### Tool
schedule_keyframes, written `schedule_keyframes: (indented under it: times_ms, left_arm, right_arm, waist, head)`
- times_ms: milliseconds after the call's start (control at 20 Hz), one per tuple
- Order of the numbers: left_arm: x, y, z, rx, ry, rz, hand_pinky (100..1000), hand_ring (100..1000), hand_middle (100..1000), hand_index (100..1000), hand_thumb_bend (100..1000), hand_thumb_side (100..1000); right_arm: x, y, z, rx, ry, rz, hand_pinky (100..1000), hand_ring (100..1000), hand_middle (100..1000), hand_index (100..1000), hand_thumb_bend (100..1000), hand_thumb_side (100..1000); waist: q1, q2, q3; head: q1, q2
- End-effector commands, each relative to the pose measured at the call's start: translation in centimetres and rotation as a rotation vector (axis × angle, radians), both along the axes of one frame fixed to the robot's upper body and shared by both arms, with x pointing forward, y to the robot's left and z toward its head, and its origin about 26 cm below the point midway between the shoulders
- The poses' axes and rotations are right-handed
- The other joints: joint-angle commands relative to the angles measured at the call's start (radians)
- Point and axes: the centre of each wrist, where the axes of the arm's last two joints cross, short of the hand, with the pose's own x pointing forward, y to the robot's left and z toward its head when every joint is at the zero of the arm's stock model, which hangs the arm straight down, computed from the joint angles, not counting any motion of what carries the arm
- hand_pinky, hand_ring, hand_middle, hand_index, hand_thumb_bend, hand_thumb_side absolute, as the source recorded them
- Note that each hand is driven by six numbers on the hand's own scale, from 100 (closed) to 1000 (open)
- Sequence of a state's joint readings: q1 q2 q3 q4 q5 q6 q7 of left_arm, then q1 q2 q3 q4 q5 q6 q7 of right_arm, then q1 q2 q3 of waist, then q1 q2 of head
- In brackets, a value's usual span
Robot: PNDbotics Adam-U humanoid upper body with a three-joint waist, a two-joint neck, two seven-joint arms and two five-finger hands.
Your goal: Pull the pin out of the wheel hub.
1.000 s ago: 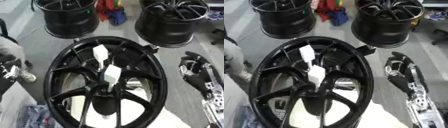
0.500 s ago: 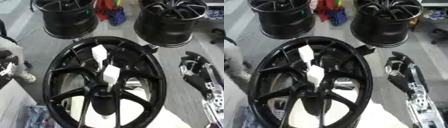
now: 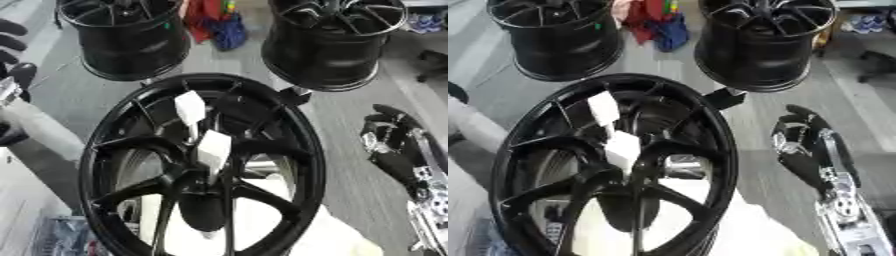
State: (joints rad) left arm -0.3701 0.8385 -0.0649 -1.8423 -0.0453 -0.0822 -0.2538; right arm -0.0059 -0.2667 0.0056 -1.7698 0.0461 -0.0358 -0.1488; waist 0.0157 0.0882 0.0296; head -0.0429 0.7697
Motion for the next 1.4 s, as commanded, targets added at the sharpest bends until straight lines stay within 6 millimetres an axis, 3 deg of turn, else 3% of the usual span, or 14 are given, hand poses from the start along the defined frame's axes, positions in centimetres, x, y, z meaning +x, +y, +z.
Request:
schedule_keyframes:
  times_ms: [50,400,550,950,1400]
  left_arm:
    - [0.1,-0.6,2.8,0.257,0.023,-0.089,735,754,775,846,344,429]
    - [3.3,-4.5,5.5,0.634,0.129,-0.28,786,760,802,875,336,405]
    - [5.3,-6.6,5.8,0.702,0.14,-0.315,779,747,801,878,335,398]
    - [9.1,-10.2,4.2,0.802,0.17,-0.333,776,767,818,883,360,371]
    - [10.7,-13.0,1.1,0.867,0.192,-0.39,775,786,837,892,393,363]
  right_arm:
    - [0.2,-0.4,0.7,-0.036,-0.014,0.018,673,594,666,824,100,203]
    - [0.2,-0.6,0.6,-0.056,0.0,0.032,673,594,666,824,100,203]
    - [0.1,-0.6,0.5,-0.059,0.004,0.037,673,594,666,824,100,203]
    - [0.2,-0.3,0.5,-0.061,0.008,0.061,673,594,666,824,100,203]
    - [0.3,0.0,0.5,-0.057,0.008,0.076,674,594,666,824,100,204]
  waist:
    - [0.006,-0.013,-0.009]
    - [0.026,-0.024,-0.038]
    - [0.027,-0.027,-0.047]
    - [0.027,-0.032,-0.079]
    - [0.024,-0.031,-0.099]
  head:
    - [0.01,0.0]
    - [0.02,0.0]
    - [0.026,0.0]
    - [0.051,0.0]
    - [0.074,0.0]
